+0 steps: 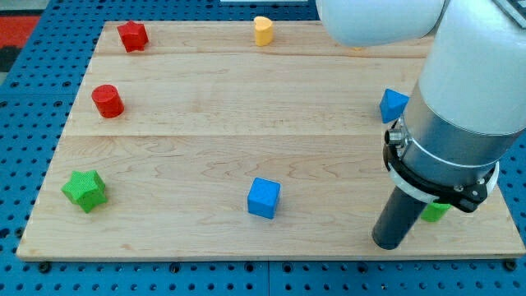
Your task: Push the green circle to the right of the blue cube
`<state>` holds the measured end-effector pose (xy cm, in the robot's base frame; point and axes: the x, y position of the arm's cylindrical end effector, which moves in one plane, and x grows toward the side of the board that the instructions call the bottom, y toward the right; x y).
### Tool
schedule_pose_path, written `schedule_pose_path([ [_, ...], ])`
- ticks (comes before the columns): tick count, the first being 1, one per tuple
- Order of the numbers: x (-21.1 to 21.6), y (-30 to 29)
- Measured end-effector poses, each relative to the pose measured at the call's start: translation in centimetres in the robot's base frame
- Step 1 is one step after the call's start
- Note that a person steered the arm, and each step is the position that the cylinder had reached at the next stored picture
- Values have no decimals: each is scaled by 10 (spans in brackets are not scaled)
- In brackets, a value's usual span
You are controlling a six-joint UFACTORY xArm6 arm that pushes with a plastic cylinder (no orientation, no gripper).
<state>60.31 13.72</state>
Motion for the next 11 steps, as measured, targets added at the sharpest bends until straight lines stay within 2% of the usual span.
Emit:
schedule_pose_path([
  [1,-1,0],
  [3,15,89],
  [5,-35,147],
  [7,-35,61],
  [8,-33,37],
  [9,6,31],
  [10,-3,-43],
  [11,-21,-70],
])
